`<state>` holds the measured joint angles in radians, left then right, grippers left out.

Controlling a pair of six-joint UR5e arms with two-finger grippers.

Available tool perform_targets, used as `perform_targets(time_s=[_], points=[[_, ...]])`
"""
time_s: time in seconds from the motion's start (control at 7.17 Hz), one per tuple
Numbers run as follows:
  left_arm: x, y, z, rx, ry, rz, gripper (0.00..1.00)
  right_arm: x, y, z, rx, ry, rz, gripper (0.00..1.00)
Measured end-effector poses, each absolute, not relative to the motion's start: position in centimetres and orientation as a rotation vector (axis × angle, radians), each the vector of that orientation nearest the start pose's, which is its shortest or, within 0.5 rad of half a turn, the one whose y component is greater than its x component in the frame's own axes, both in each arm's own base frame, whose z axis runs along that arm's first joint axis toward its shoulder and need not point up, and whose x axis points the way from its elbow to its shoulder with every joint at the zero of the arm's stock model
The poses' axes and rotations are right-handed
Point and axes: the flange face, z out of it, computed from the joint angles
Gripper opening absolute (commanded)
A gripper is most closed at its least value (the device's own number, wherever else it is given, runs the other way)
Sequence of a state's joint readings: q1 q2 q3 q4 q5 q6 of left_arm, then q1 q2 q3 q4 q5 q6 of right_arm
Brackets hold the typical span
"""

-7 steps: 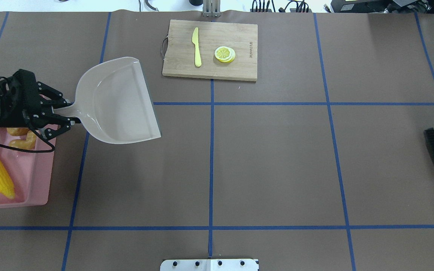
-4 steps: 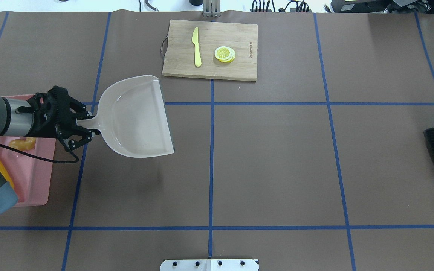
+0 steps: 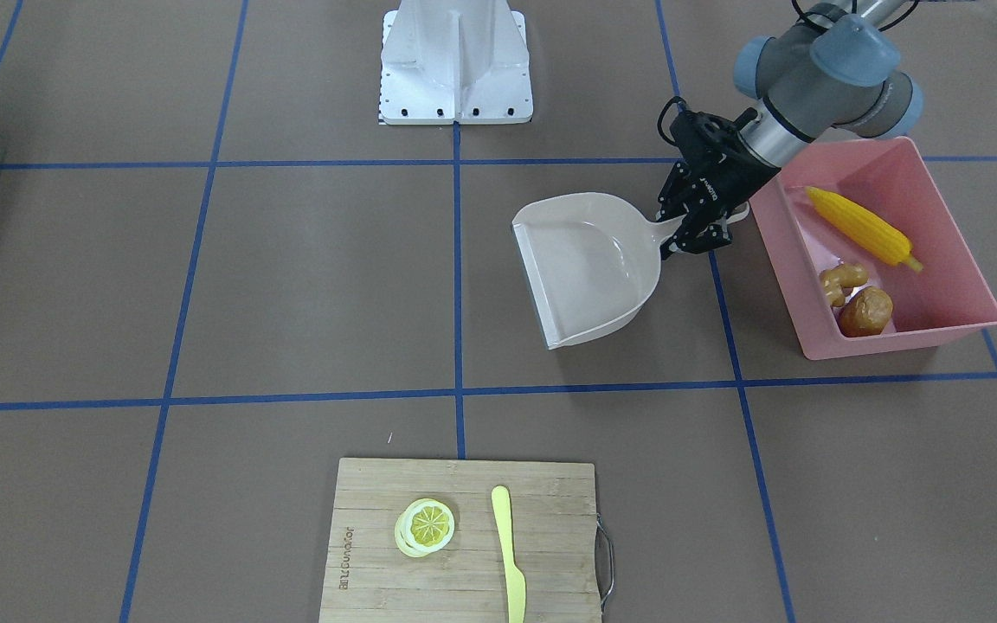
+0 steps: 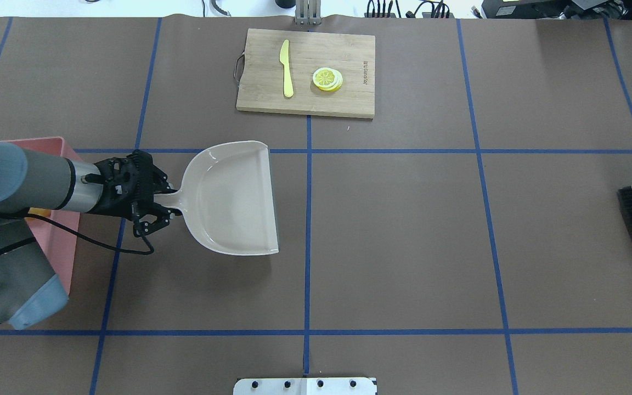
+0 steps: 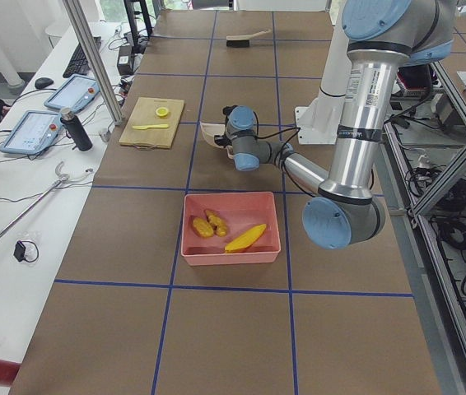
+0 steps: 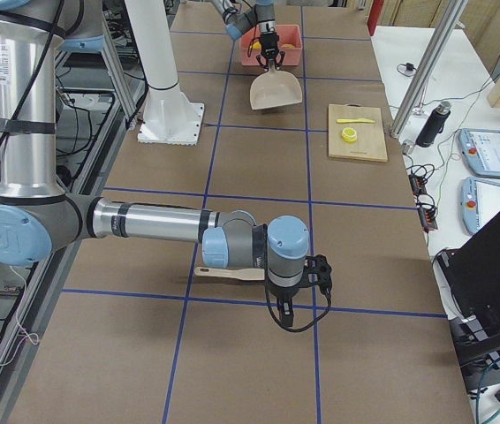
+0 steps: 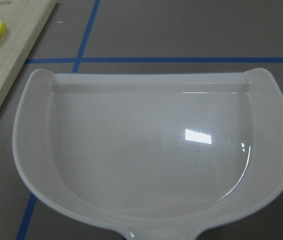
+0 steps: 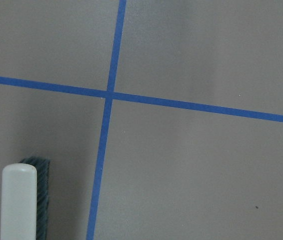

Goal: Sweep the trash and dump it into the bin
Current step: 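Carry the empty dustpan back and lower it onto the table, then open the left gripper and release the white dustpan handle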

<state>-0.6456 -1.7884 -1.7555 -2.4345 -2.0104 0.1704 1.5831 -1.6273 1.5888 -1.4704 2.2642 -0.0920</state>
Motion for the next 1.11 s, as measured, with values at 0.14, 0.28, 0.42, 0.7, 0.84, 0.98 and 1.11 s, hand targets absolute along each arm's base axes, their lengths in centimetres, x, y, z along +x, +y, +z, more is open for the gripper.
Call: perform_targets(time_s=[0.14, 0.28, 0.42, 0.7, 0.84, 0.98, 1.11], points=[[42.3, -41.3, 34.7, 1.086, 0.887, 1.226, 0.00, 7.5, -47.1, 67.3, 0.095, -0.689, -0.098, 1.00], [44.3, -41.1, 34.2, 1.077, 0.902, 1.244, 0.00, 7.6, -47.1, 67.4, 0.094, -0.688, -0.097, 1.00], [45.5, -40.6, 34.2, 1.067, 0.911, 1.258, 0.00, 7.6, -47.1, 67.5, 0.092, -0.688, -0.097, 1.00], [45.8, -40.0, 34.3, 1.061, 0.921, 1.276, 0.00, 7.6, -47.1, 67.6, 0.091, -0.687, -0.096, 1.00], [45.8, -39.9, 34.4, 1.060, 0.921, 1.279, 0.00, 7.6, -47.1, 67.6, 0.089, -0.687, -0.096, 1.00], [45.6, -39.8, 34.7, 1.056, 0.919, 1.281, 0.00, 7.6, -47.1, 67.7, 0.088, -0.687, -0.095, 1.00], [45.4, -39.7, 35.4, 1.046, 0.915, 1.282, 0.00, 7.6, -47.1, 67.7, 0.088, -0.687, -0.095, 1.00]])
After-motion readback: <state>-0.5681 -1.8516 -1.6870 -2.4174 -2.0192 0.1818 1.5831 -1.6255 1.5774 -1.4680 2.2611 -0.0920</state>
